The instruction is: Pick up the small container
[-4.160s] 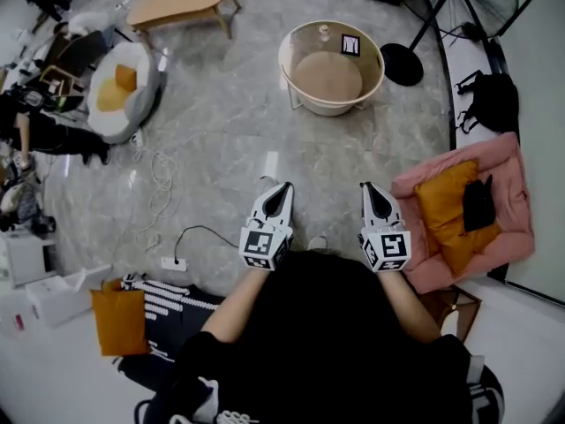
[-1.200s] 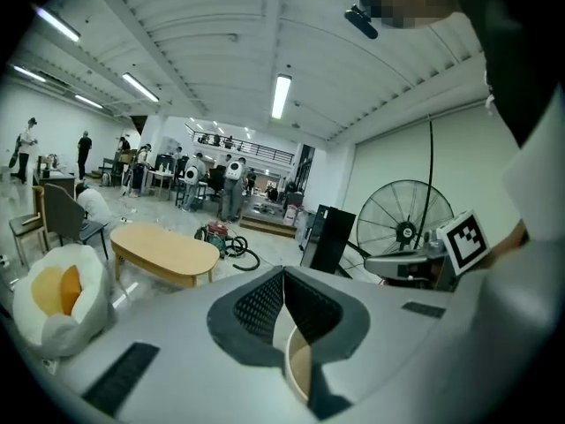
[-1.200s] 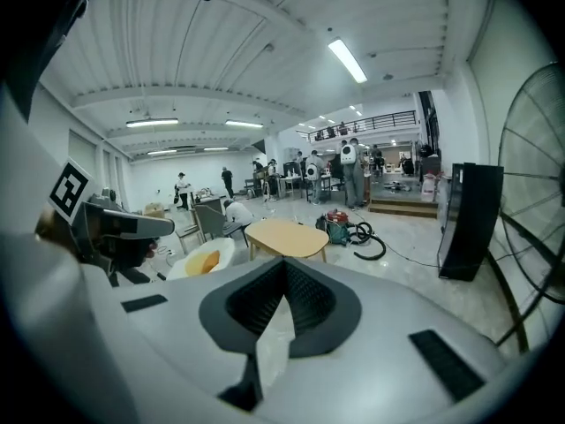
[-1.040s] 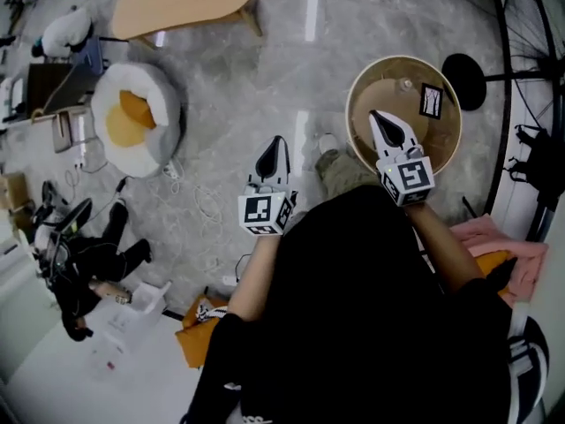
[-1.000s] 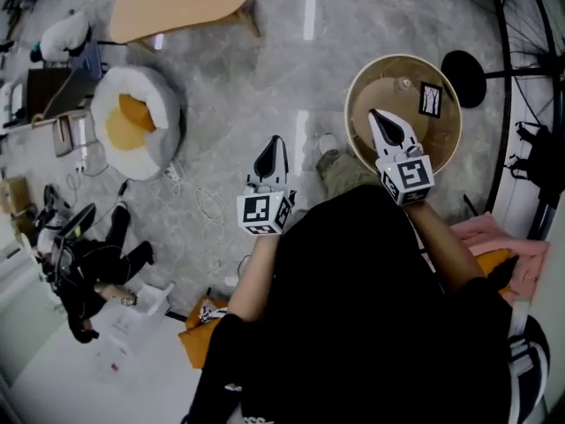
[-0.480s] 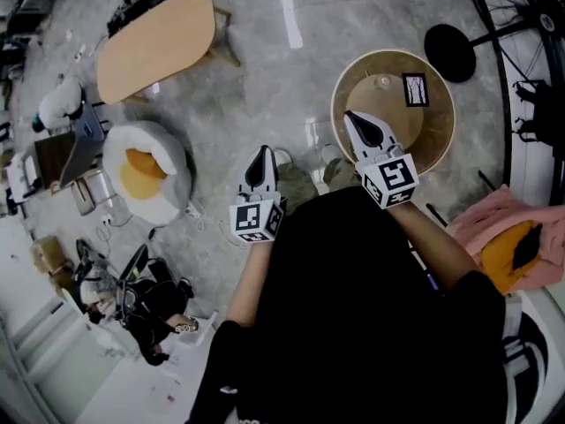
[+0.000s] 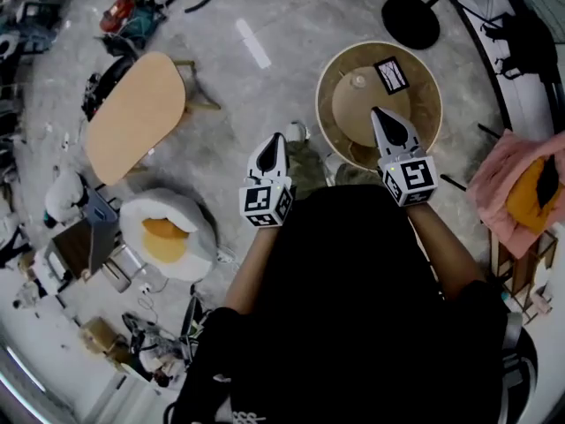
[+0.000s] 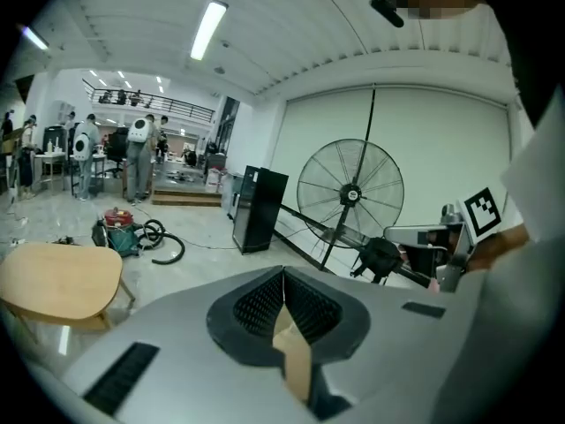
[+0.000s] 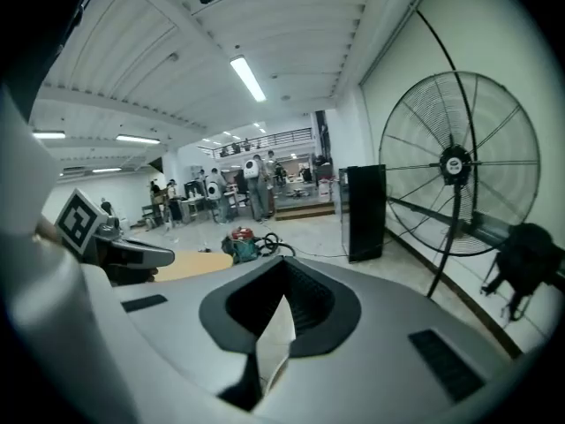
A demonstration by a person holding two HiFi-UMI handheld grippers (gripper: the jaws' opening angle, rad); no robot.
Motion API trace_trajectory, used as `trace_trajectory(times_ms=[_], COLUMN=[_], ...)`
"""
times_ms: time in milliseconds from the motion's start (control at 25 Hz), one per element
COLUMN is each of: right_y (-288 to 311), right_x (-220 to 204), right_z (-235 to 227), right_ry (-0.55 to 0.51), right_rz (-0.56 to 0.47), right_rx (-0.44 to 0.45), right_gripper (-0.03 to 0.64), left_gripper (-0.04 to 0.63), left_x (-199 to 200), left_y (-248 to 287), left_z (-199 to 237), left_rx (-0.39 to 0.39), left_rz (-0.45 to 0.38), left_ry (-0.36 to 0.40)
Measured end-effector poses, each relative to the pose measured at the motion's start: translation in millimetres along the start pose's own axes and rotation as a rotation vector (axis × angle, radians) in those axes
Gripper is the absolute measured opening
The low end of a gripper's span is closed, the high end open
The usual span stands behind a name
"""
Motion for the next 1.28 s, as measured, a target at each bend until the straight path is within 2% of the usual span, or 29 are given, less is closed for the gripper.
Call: trace_trajectory(times_ms=[120, 240, 320, 440, 640, 800, 1040, 1160, 1280], right_y=[9.5, 19.6, 33.0, 53.9, 44.6, 41.7, 25.8, 5.2, -17.5], right_x=[21.2, 36.6, 42.3, 47.9, 46.6, 46.2, 48.7, 39.9, 12.7], right_z=[-23.2, -26.3, -12.0, 4.2, -14.1, -3.7, -5.4, -8.8, -26.4], right_ry=[0.035, 0.062, 0.054, 0.102, 0.147, 0.173, 0.167, 0.154, 0.187], right_rz=[-0.059, -0.084, -0.094, -0.137, -0.148, -0.195, -0.235, -0.271, -0.243], right_rx=[-0.138, -0.262, -0.299, -0.327, -0.446, -0.478, -0.478, -0.459, -0.469], right_gripper=[0.021, 0.021, 0.021, 0.021, 0.021, 0.021, 0.021, 0.021, 0.021], left_gripper=[0.02, 0.02, 0.02, 0.02, 0.021, 0.021, 0.021, 0.021, 0.021], left_x=[21.0, 46.1, 57.9, 64.0, 65.9, 64.5, 67.9, 56.2, 36.1], left_y=[32.1, 52.5, 60.1, 76.3, 105.1, 114.2, 120.9, 118.7, 123.6], left_z=[18.7, 38.1, 53.4, 77.9, 73.1, 77.8, 52.8, 27.6, -7.6], left_rx=[-0.086, -0.173, -0.229, -0.281, -0.365, -0.451, -0.504, -0.53, -0.546], left_rz=[-0.014, -0.052, -0.075, -0.047, -0.019, -0.023, -0.048, -0.03, 0.01], left_ry=[0.035, 0.073, 0.1, 0.111, 0.122, 0.131, 0.15, 0.183, 0.214])
Point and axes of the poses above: the fingertips, and each gripper's own axes: y forward along the fingers, z to its left, x out of its top, the point moved 2 cm from there along -y, backward along the fingers, and after that the axes turned 14 degrees about y, right-handed, at the moved point
